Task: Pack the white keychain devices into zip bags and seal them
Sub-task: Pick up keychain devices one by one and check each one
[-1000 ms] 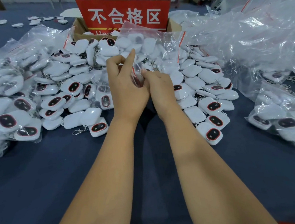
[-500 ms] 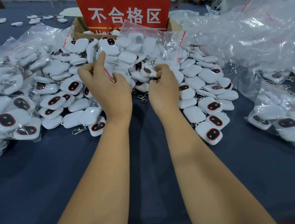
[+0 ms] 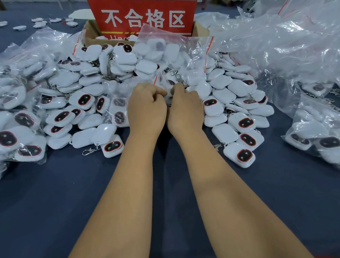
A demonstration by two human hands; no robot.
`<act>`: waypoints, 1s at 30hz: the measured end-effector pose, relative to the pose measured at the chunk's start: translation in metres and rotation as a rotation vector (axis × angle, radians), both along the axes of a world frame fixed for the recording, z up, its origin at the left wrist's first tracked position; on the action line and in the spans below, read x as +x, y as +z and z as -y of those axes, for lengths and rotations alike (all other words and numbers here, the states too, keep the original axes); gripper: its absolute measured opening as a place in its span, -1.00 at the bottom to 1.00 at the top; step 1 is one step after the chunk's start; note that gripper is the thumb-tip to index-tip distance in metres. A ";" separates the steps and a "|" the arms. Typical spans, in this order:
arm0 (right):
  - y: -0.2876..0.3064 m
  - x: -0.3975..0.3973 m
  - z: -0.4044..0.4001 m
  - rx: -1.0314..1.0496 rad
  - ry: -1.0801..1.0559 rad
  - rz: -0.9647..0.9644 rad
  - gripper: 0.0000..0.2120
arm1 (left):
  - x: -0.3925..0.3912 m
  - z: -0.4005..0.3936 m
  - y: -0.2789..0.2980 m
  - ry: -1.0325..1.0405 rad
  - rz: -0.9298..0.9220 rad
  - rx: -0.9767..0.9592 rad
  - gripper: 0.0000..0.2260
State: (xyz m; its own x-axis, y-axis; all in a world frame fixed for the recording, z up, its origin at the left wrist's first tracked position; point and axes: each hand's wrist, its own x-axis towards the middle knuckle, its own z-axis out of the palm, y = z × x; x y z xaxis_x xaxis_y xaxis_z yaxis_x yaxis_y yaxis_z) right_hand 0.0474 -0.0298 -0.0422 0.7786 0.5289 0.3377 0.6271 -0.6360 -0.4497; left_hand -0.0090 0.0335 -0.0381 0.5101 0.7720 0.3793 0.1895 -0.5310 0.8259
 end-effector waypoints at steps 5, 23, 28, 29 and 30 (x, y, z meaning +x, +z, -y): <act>-0.002 0.003 -0.003 0.001 -0.022 -0.010 -0.71 | 0.000 -0.003 -0.005 0.097 -0.058 0.106 -0.65; 0.013 0.000 -0.003 1.014 0.144 -0.819 -0.79 | -0.002 0.004 0.008 -0.085 0.351 -0.310 -0.80; 0.012 0.002 -0.002 0.995 0.195 -0.921 -0.74 | 0.001 0.002 0.008 -0.132 0.392 -0.511 -0.88; 0.012 0.002 -0.002 0.997 0.191 -0.931 -0.73 | 0.002 0.003 0.007 -0.128 0.353 -0.451 -0.88; 0.011 0.001 -0.002 0.996 0.189 -0.937 -0.73 | 0.003 0.004 0.007 -0.116 0.327 -0.393 -0.87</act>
State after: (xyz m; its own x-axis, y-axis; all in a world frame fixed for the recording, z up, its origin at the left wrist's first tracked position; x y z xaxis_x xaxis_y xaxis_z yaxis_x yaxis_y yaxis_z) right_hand 0.0487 -0.0277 -0.0308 0.8671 0.4974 0.0266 -0.1197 0.2601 -0.9581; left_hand -0.0062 0.0294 -0.0314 0.5038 0.8336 0.2265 -0.1536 -0.1716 0.9731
